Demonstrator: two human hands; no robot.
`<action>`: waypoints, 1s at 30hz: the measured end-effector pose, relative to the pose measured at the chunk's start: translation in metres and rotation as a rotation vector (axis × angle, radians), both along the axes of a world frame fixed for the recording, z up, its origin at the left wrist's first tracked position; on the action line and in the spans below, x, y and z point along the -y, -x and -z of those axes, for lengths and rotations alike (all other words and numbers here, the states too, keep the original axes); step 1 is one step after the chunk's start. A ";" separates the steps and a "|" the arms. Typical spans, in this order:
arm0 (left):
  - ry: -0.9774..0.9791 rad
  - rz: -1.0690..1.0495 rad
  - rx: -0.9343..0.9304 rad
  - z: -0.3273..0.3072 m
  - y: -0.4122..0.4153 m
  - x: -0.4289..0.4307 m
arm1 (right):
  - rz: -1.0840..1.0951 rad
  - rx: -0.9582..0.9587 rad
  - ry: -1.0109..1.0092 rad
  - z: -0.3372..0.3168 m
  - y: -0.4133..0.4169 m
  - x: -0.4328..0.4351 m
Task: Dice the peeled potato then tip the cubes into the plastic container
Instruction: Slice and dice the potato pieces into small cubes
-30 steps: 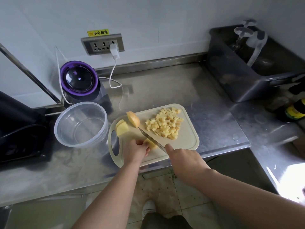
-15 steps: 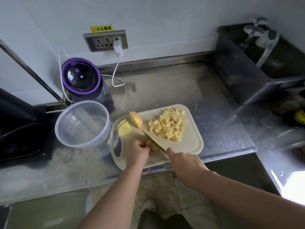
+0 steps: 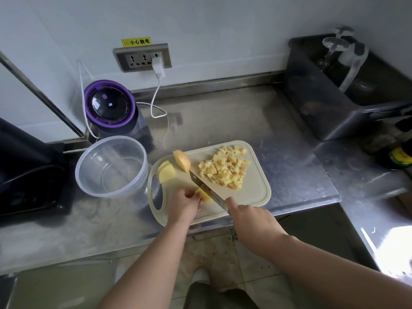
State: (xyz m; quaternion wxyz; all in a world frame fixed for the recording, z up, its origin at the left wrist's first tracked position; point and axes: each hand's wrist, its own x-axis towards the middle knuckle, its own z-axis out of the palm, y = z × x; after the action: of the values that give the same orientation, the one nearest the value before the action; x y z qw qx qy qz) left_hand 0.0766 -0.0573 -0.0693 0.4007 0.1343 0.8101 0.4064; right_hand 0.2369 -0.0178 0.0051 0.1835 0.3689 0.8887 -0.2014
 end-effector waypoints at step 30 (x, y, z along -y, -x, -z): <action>0.070 0.092 -0.110 0.001 0.005 0.001 | 0.009 0.023 0.026 0.008 0.003 0.004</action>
State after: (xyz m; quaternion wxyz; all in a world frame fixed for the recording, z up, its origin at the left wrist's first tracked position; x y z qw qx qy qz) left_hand 0.0711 -0.0584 -0.0701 0.3783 0.1793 0.8376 0.3508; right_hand 0.2342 -0.0215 -0.0029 0.1977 0.3725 0.8822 -0.2096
